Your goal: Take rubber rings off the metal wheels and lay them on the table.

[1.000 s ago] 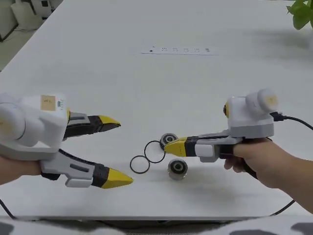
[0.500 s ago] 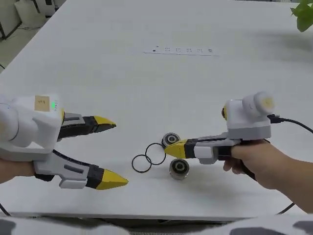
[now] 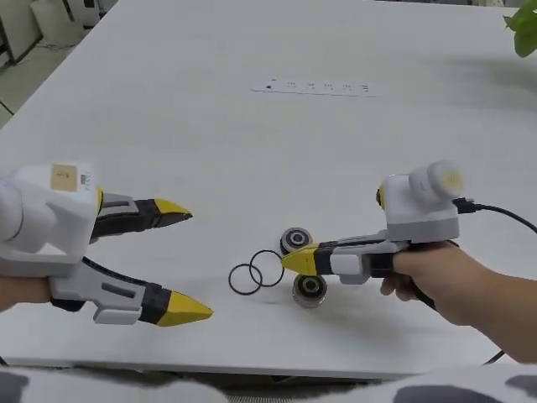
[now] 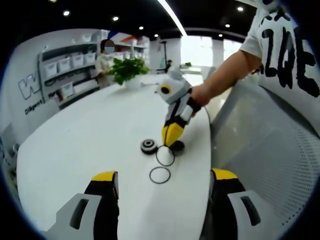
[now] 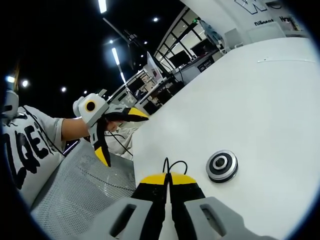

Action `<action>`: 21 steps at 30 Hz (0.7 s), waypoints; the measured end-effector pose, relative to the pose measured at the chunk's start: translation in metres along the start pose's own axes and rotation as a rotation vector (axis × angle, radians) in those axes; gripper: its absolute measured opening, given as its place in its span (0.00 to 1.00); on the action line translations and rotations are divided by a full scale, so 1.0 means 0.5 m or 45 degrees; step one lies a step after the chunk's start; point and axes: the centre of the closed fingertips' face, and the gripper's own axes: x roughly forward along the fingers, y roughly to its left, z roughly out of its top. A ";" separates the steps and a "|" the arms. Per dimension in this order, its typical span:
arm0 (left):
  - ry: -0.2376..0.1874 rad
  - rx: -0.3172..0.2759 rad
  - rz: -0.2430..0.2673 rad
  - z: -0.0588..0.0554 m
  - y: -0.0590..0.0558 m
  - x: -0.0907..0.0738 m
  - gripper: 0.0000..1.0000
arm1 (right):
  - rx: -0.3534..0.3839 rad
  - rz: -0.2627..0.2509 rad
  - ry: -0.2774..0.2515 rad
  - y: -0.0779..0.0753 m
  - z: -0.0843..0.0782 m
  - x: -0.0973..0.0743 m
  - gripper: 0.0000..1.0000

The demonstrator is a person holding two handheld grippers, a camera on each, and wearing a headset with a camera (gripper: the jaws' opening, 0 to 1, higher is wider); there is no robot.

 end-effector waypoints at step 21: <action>0.005 -0.022 0.008 -0.017 0.004 -0.003 0.76 | 0.022 -0.043 0.065 -0.025 -0.019 0.019 0.00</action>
